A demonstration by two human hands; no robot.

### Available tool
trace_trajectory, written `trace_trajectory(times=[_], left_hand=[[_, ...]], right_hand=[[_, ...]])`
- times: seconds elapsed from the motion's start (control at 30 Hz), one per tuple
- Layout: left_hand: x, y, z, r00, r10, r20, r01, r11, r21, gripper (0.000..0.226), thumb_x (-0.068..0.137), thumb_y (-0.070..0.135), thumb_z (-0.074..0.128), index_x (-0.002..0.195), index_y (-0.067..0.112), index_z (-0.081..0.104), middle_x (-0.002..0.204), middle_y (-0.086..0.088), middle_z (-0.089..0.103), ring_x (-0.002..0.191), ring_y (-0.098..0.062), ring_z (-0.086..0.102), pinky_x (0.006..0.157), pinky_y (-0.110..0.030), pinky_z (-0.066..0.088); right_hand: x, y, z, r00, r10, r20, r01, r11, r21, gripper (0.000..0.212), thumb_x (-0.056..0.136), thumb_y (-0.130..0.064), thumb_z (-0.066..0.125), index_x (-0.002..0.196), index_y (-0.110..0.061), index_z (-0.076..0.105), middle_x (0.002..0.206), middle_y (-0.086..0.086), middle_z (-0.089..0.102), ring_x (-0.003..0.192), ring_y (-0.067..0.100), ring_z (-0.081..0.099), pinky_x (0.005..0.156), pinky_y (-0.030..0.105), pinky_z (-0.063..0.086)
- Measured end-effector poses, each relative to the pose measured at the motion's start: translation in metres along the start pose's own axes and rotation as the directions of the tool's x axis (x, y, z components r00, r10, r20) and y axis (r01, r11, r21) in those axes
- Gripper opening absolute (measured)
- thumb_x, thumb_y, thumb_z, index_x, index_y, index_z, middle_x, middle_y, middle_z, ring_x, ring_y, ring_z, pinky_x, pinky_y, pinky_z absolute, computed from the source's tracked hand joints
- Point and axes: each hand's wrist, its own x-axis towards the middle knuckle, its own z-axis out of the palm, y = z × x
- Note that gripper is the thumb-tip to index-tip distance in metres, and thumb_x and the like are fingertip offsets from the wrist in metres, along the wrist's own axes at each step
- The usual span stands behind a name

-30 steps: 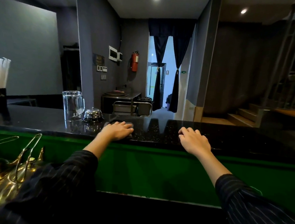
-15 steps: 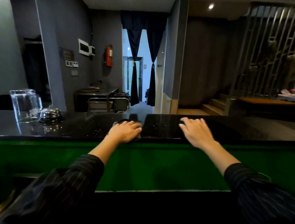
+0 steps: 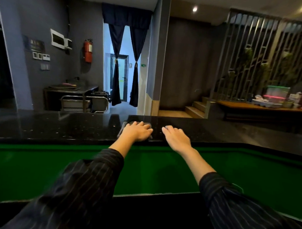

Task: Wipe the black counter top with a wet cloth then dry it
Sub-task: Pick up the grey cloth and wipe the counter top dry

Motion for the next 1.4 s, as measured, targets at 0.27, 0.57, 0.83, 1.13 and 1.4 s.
trace_trajectory(times=[0.27, 0.57, 0.83, 1.13, 1.4], left_hand=[[0.02, 0.095, -0.002, 0.999, 0.017, -0.033, -0.02, 0.997, -0.075, 0.058, 0.097, 0.045, 0.027, 0.15, 0.024, 0.016, 0.159, -0.006, 0.014, 0.145, -0.033, 0.013, 0.117, -0.055, 0.012], [-0.043, 0.082, -0.005, 0.972, 0.186, -0.143, -0.194, 0.98, -0.042, 0.093, 0.068, 0.027, 0.075, 0.145, 0.013, 0.025, 0.149, -0.01, 0.035, 0.137, -0.027, 0.034, 0.115, -0.042, 0.026], [-0.109, 0.016, 0.001, 0.868, 0.155, -0.472, -0.246, 0.96, -0.137, 0.031, 0.074, -0.001, 0.054, 0.103, 0.01, 0.056, 0.103, -0.01, 0.063, 0.096, -0.027, 0.06, 0.079, -0.034, 0.047], [-0.206, -0.092, -0.016, 0.644, -0.108, -0.758, -0.214, 0.925, -0.313, 0.035, 0.07, -0.007, 0.058, 0.101, 0.009, 0.058, 0.094, -0.005, 0.065, 0.086, -0.019, 0.06, 0.072, -0.024, 0.045], [-0.314, -0.232, -0.024, 0.471, -0.591, -0.655, 0.023, 0.75, -0.661, 0.028, 0.081, 0.004, 0.067, 0.105, 0.001, 0.053, 0.096, -0.014, 0.064, 0.085, -0.02, 0.057, 0.073, -0.021, 0.039]], right_hand=[[0.01, 0.012, -0.028, 0.99, -0.038, 0.137, 0.013, 0.984, 0.18, 0.056, 0.102, -0.046, 0.02, 0.155, -0.027, 0.014, 0.16, 0.004, 0.022, 0.145, 0.028, 0.027, 0.115, 0.042, 0.02], [0.004, 0.01, -0.035, 0.951, -0.104, 0.292, 0.076, 0.991, 0.107, 0.049, 0.099, -0.043, 0.026, 0.141, -0.031, 0.048, 0.15, 0.002, 0.043, 0.138, 0.026, 0.037, 0.115, 0.043, 0.025], [-0.011, 0.008, -0.027, 0.889, -0.324, 0.325, 0.372, 0.923, -0.098, 0.056, 0.08, -0.01, 0.059, 0.13, -0.035, 0.052, 0.127, 0.001, 0.052, 0.128, 0.027, 0.036, 0.102, 0.048, 0.035], [-0.057, -0.118, 0.052, 0.759, -0.644, -0.098, 0.632, 0.764, -0.129, 0.01, 0.085, -0.022, 0.062, 0.08, -0.014, 0.058, 0.086, 0.002, 0.061, 0.094, 0.026, 0.053, 0.077, 0.04, 0.042], [-0.104, -0.29, 0.155, 0.863, -0.492, -0.118, 0.498, 0.785, 0.368, 0.024, 0.091, -0.016, 0.062, 0.08, -0.014, 0.041, 0.065, 0.001, 0.049, 0.059, 0.019, 0.052, 0.048, 0.029, 0.033]])
